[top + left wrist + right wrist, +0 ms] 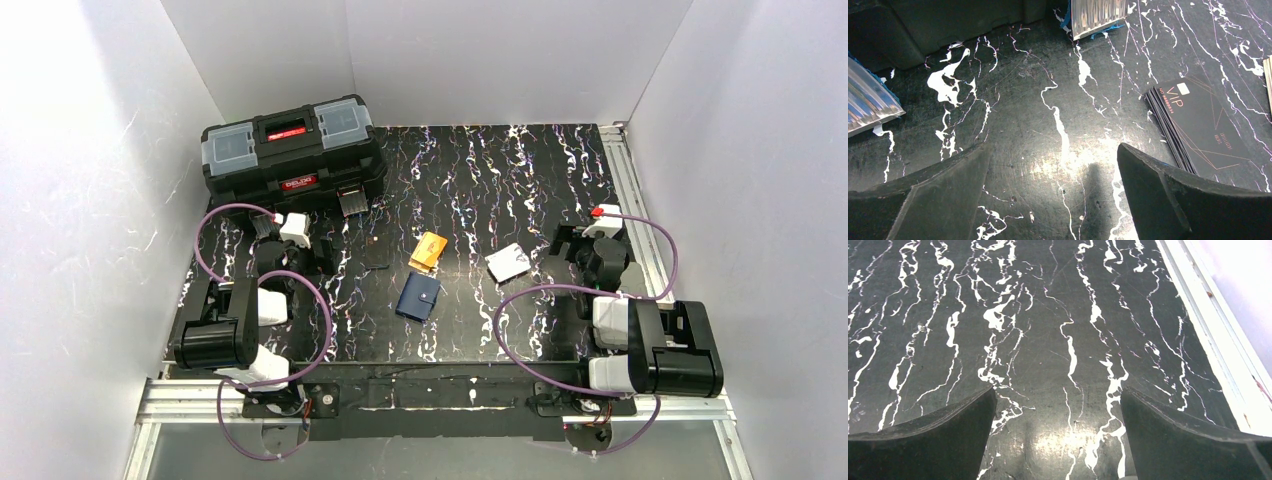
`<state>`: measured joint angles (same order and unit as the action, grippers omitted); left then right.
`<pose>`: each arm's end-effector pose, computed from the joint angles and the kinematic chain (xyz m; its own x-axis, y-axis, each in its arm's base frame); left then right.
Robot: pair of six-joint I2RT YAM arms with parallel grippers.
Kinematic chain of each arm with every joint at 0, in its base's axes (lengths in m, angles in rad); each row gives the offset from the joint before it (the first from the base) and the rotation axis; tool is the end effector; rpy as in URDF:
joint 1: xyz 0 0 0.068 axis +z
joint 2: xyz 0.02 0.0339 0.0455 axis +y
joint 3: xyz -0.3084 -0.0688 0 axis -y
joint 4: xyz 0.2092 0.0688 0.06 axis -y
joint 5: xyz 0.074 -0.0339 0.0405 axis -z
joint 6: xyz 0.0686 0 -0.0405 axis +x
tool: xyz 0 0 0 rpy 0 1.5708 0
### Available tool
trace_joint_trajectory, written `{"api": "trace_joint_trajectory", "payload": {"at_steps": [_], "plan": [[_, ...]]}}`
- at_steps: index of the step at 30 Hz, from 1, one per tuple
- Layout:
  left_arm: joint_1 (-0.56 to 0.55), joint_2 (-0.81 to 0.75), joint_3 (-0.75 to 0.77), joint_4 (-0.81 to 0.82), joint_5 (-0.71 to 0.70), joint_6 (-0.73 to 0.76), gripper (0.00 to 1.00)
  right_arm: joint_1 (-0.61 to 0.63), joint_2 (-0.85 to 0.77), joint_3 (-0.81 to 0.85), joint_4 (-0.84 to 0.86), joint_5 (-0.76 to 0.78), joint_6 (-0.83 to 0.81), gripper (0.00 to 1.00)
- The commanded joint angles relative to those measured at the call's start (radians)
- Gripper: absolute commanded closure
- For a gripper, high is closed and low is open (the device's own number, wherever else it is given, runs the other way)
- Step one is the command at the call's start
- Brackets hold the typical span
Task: Put the credit cards into the card holder
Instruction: Open the card holder at the center of the board.
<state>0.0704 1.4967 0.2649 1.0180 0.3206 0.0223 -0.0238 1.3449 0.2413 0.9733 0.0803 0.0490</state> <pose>0.2601 -0.0033 0.2142 -0.2062 0.0067 -0.9785 0.2451 0.9685 -0.0451 0.2397 -0.0112 0.2358 -0.1247 0.0518 -0.9908 0.1095 0.9933 0.0382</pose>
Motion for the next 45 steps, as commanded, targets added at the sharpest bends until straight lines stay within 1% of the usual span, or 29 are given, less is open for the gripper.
{"api": "trace_joint_trajectory", "payload": {"at_steps": [1, 3, 4, 6, 7, 10, 12, 14, 16, 17, 18, 20, 21, 23, 27, 31, 34, 35, 37, 38, 41, 43, 45], "plan": [[0.005, 0.002, 0.02, 0.048, -0.009, 0.006, 0.01, 0.004, -0.066, 0.065, -0.111, 0.123, 0.038, 0.0], [0.013, -0.007, 0.013, 0.049, 0.014, 0.005, 0.01, 0.004, -0.119, 0.201, -0.427, 0.192, 0.097, 0.0], [0.029, -0.02, 0.02, 0.021, 0.081, 0.013, 0.01, 0.004, -0.123, 0.284, -0.598, 0.237, 0.173, 0.0], [0.034, -0.028, 0.021, 0.012, 0.099, 0.014, 0.01, 0.004, -0.101, 0.424, -0.837, 0.238, 0.273, 0.0], [0.035, -0.024, 0.017, 0.031, 0.102, 0.01, 0.01, 0.004, -0.091, 0.474, -0.913, 0.228, 0.342, 0.0], [0.036, -0.037, 0.024, -0.001, 0.103, 0.014, 0.01, 0.004, -0.098, 0.572, -1.067, 0.219, 0.556, 0.0], [0.037, -0.035, 0.021, 0.009, 0.102, 0.012, 0.01, 0.003, -0.112, 0.63, -1.164, 0.133, 0.586, 0.0], [0.038, -0.038, 0.023, -0.002, 0.101, 0.014, 0.01, 0.003, -0.134, 0.653, -1.185, 0.008, 0.54, 0.0], [0.038, -0.038, 0.029, -0.003, 0.085, 0.008, 0.01, 0.003, -0.143, 0.647, -1.133, -0.184, 0.43, 0.0], [0.038, -0.044, 0.045, -0.042, 0.07, -0.005, 0.01, 0.007, -0.127, 0.667, -1.165, -0.245, 0.378, 0.0], [0.043, -0.071, 0.104, -0.186, 0.096, 0.0, 0.01, 0.019, -0.095, 0.707, -1.234, -0.24, 0.367, 0.0], [0.041, -0.113, 0.278, -0.515, 0.153, 0.045, 0.01, 0.099, -0.035, 0.772, -1.332, -0.128, 0.338, 0.0], [0.041, -0.114, 0.348, -0.615, 0.175, 0.059, 0.01, 0.135, -0.01, 0.793, -1.363, -0.092, 0.332, 0.0], [0.039, -0.133, 0.423, -0.725, 0.197, 0.095, 0.01, 0.203, 0.035, 0.826, -1.417, -0.043, 0.314, 0.0], [0.04, -0.237, 0.426, -0.807, 0.238, 0.157, 0.01, 0.321, 0.049, 0.862, -1.465, -0.021, 0.274, 0.0], [0.035, -0.345, 0.43, -0.934, 0.302, 0.185, 0.01, 0.389, -0.022, 0.855, -1.441, -0.032, 0.266, 0.0], [0.023, -0.436, 0.409, -0.958, 0.336, 0.247, 0.01, 0.378, -0.108, 0.819, -1.393, 0.029, 0.397, 0.0], [0.021, -0.461, 0.404, -0.967, 0.351, 0.269, 0.01, 0.37, -0.132, 0.807, -1.381, 0.018, 0.427, 0.0], [0.015, -0.503, 0.399, -0.99, 0.366, 0.298, 0.01, 0.351, -0.174, 0.775, -1.304, -0.112, 0.433, 0.0], [0.012, -0.514, 0.402, -1.007, 0.369, 0.3, 0.01, 0.354, -0.185, 0.771, -1.287, -0.141, 0.425, 0.0], [0.0, -0.518, 0.435, -1.122, 0.382, 0.322, 0.01, 0.415, -0.149, 0.84, -1.326, -0.089, 0.378, 0.0], [-0.012, -0.521, 0.44, -1.145, 0.38, 0.344, 0.01, 0.473, -0.098, 0.883, -1.352, -0.024, 0.355, 0.0], [-0.037, -0.529, 0.431, -1.148, 0.36, 0.347, 0.01, 0.528, -0.057, 0.903, -1.331, 0.006, 0.351, 0.0]]}}
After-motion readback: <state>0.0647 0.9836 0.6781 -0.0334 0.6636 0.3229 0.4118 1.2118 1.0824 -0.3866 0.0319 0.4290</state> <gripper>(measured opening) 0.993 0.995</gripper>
